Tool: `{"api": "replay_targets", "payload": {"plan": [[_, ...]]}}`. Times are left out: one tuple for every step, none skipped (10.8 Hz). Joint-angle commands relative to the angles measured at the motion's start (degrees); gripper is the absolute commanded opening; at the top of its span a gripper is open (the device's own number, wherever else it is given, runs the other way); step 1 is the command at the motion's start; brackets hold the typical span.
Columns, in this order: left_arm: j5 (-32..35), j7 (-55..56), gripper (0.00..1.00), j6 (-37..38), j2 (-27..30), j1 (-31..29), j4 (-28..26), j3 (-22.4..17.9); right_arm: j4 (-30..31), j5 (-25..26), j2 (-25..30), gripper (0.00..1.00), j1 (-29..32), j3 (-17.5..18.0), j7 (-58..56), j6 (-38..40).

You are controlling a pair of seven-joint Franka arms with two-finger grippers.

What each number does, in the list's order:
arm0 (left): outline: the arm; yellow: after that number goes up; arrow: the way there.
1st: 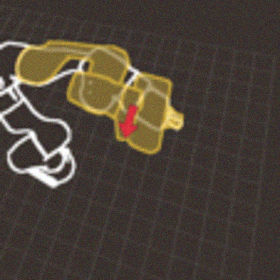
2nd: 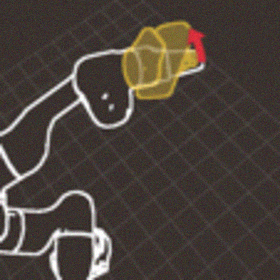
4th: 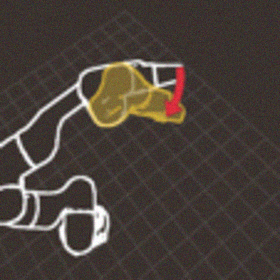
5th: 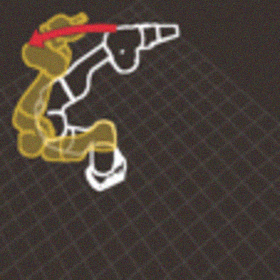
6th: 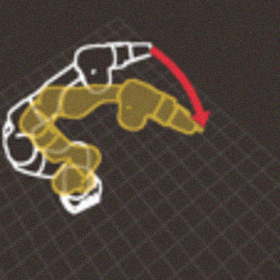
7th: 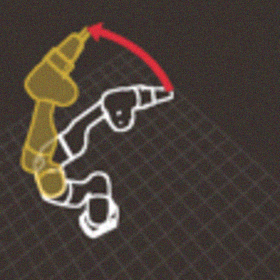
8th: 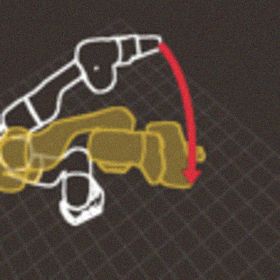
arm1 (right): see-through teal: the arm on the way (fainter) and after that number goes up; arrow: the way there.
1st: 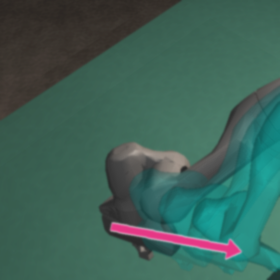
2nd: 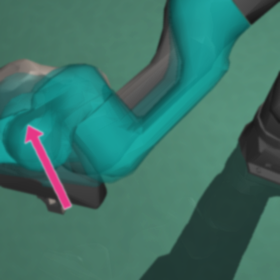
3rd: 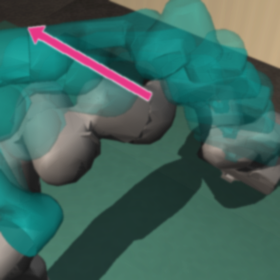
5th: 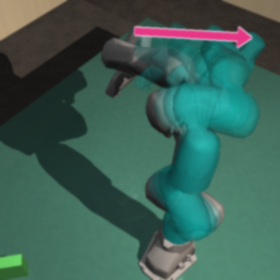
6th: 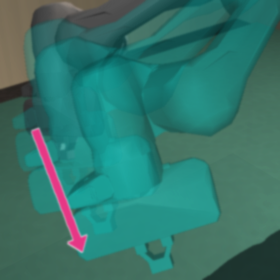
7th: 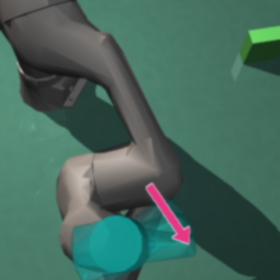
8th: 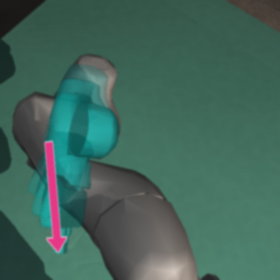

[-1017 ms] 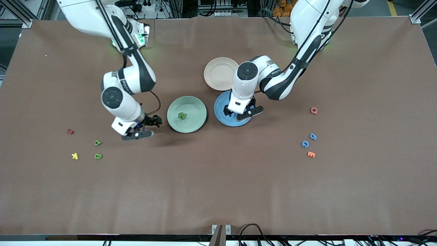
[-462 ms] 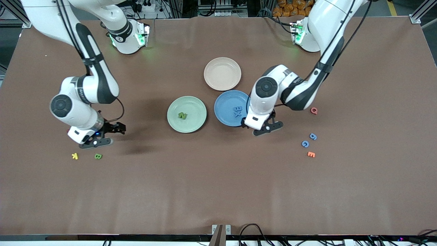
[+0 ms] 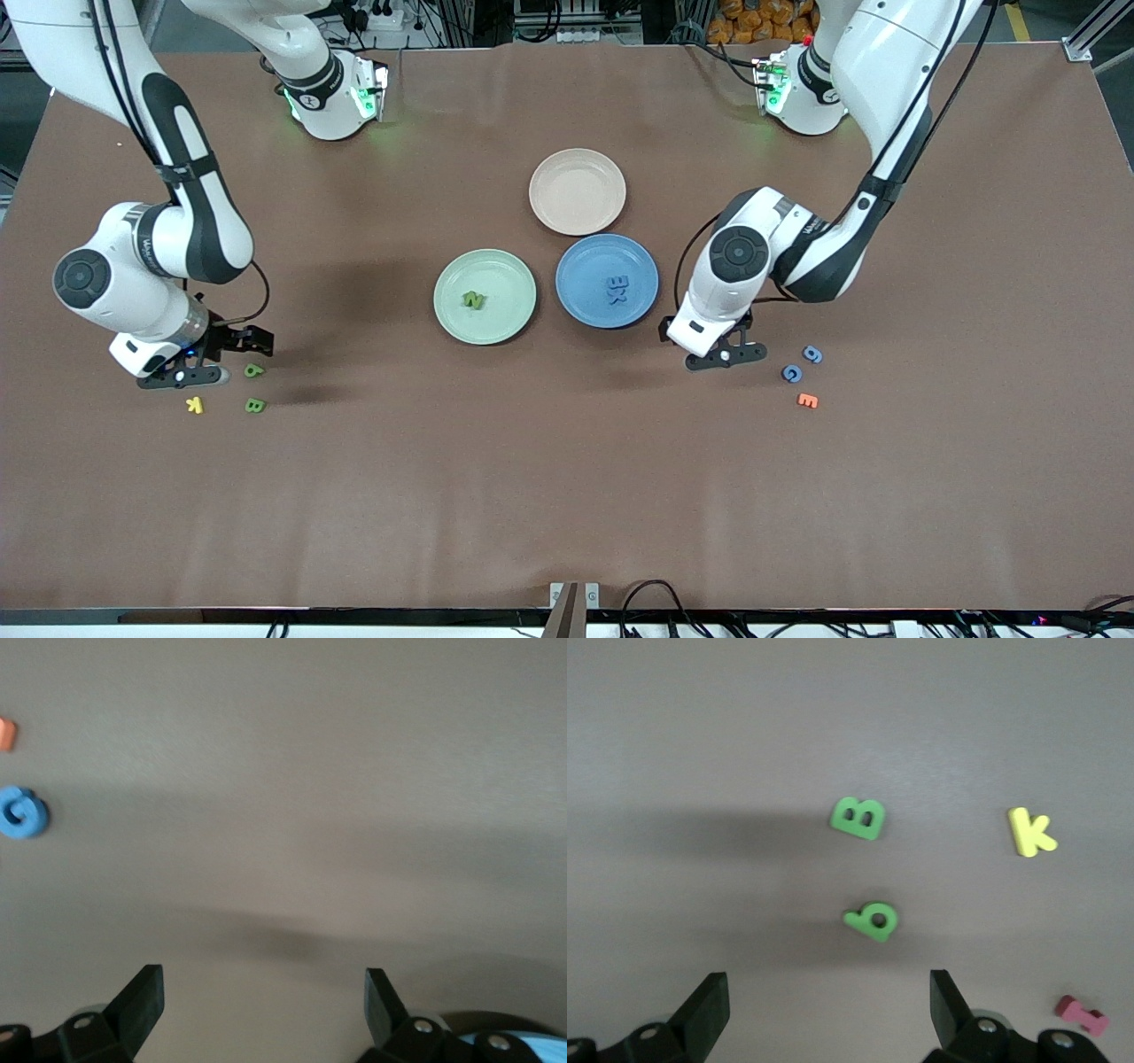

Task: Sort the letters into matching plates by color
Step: 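Move the left gripper toward the blue G while the right gripper reaches green b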

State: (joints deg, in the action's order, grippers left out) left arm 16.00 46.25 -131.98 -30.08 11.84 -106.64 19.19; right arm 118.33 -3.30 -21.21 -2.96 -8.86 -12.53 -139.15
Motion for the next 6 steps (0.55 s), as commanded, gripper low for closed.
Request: {"api": "replay_targets", "payload": {"plan": [[0.26, -12.1, 1.0, 0.5, 0.46, -5.15, -0.59, 0.41, -2.66, 0.66, -4.53, 1.0, 3.12, 1.3, -0.21, -3.66], [0.26, -14.41, 1.0, 0.24, 0.37, -5.6, -0.94, 0.41, -3.62, 0.58, -6.11, 1.0, 3.65, 1.47, -0.12, -4.37], [0.26, -14.78, 1.0, 0.06, 0.28, -5.86, -1.2, 0.41, -4.15, 0.57, -7.52, 1.0, 4.53, 2.43, -0.12, -5.77], [0.35, -16.0, 1.0, -0.81, 0.2, -6.21, -1.47, 0.32, -4.25, 0.49, -8.4, 1.0, 5.15, 2.96, -0.12, -7.52], [0.35, -18.53, 1.0, -2.39, 0.02, -8.04, -2.08, 0.32, -4.25, 0.49, -9.2, 1.0, 5.24, 2.97, -0.12, -8.67], [0.35, -21.43, 1.0, -4.93, 0.02, -9.63, -3.39, 0.41, -4.16, 0.49, -9.81, 1.0, 5.24, 3.06, -0.12, -9.55]]}}
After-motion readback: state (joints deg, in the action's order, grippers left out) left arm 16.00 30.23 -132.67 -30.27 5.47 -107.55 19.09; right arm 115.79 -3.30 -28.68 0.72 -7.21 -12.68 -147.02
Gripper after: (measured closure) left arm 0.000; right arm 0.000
